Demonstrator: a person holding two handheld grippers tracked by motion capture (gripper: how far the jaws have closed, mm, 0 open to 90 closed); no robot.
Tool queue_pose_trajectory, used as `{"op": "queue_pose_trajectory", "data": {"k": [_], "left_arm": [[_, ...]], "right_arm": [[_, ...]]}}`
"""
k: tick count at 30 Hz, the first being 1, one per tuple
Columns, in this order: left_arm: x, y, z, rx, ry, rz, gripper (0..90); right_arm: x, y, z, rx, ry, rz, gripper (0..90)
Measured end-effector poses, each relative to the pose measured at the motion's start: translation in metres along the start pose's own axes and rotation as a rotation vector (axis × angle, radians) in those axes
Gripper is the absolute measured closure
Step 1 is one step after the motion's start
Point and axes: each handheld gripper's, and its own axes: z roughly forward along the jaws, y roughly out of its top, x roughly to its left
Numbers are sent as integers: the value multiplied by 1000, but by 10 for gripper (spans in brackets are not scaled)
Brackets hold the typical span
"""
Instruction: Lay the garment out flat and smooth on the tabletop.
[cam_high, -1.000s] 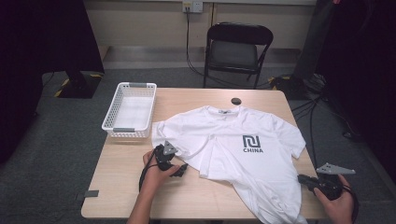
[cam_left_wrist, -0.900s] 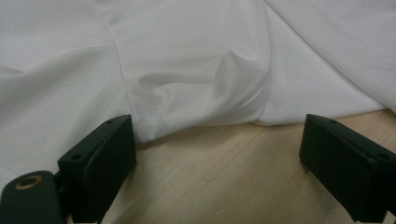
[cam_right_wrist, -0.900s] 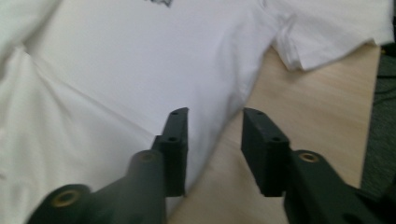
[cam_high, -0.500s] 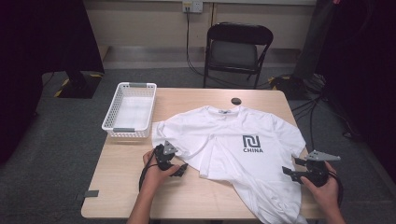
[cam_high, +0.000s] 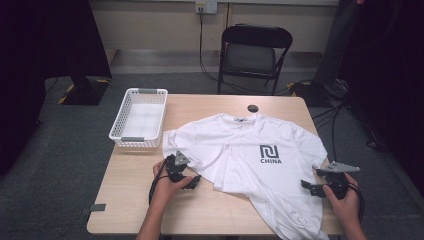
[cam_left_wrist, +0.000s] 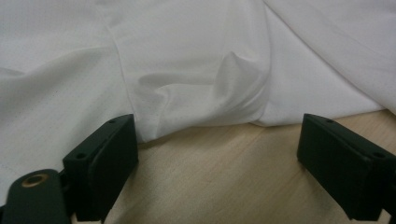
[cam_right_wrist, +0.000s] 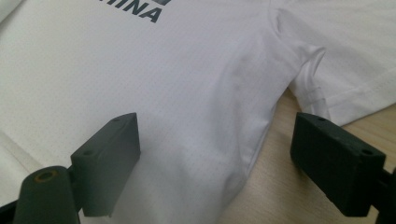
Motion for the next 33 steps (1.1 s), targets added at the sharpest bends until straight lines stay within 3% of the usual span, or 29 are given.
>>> {"op": "queue_pose_trajectory", "data": {"k": [2,7,12,15,18,23,30,33], "left_arm": [[-3,1,-2,-10,-18,-20,134],[-25,10,-8,-58,-90,0,134],[-46,12,-7,-70,-175,38,143],[-56,14,-6,-73,-221,68,332],[-63,17,-6,-85,-248,76,428],[-73,19,-3,-55,-241,89,499],[-84,21,8,-19,-134,158,515],[-85,21,11,5,-110,176,661]], "right_arm": [[0,0,0,0,0,0,147],[0,0,0,0,0,-1,147],[0,0,0,0,0,-1,147],[0,0,0,0,0,-1,147],[0,0,0,0,0,-2,147],[0,0,0,-1,0,-2,147],[0,0,0,0,0,-2,147],[0,0,0,0,0,-2,147]]}}
